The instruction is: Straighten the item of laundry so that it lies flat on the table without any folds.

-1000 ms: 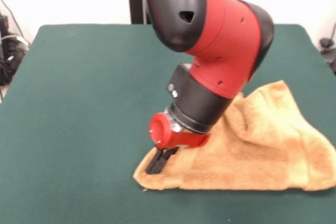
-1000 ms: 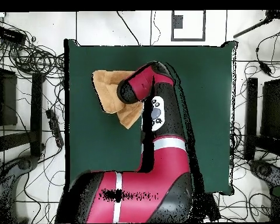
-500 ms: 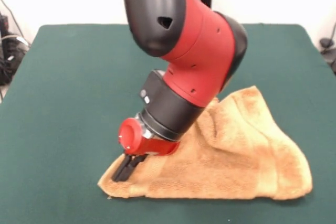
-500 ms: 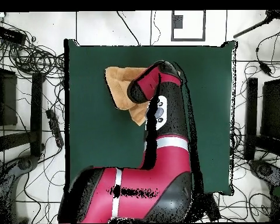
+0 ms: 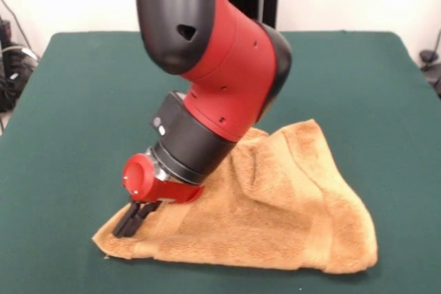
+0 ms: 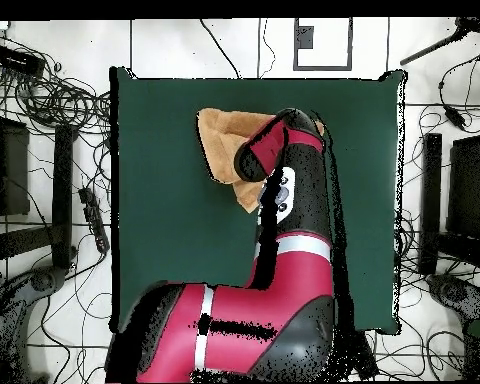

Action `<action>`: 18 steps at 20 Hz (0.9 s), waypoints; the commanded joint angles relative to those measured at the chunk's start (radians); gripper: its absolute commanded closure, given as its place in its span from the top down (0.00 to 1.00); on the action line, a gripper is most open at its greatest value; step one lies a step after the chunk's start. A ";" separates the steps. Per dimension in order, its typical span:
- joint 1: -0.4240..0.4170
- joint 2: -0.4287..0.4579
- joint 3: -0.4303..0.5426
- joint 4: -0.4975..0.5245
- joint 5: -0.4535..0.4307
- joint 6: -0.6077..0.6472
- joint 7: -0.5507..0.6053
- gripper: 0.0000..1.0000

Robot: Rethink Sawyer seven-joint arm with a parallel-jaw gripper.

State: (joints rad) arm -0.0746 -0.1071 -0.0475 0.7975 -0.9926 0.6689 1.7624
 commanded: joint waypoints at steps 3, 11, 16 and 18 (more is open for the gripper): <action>-0.043 0.097 -0.048 0.112 -0.068 -0.026 -0.105 0.00; -0.099 0.047 -0.004 0.148 -0.031 -0.041 -0.256 0.00; -0.166 -0.097 0.106 0.317 0.048 -0.092 -0.393 0.00; -0.197 -0.188 0.175 0.421 0.096 -0.102 -0.437 0.00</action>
State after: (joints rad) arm -0.2094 -0.1666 -0.0454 0.8974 -0.9821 0.6181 1.7468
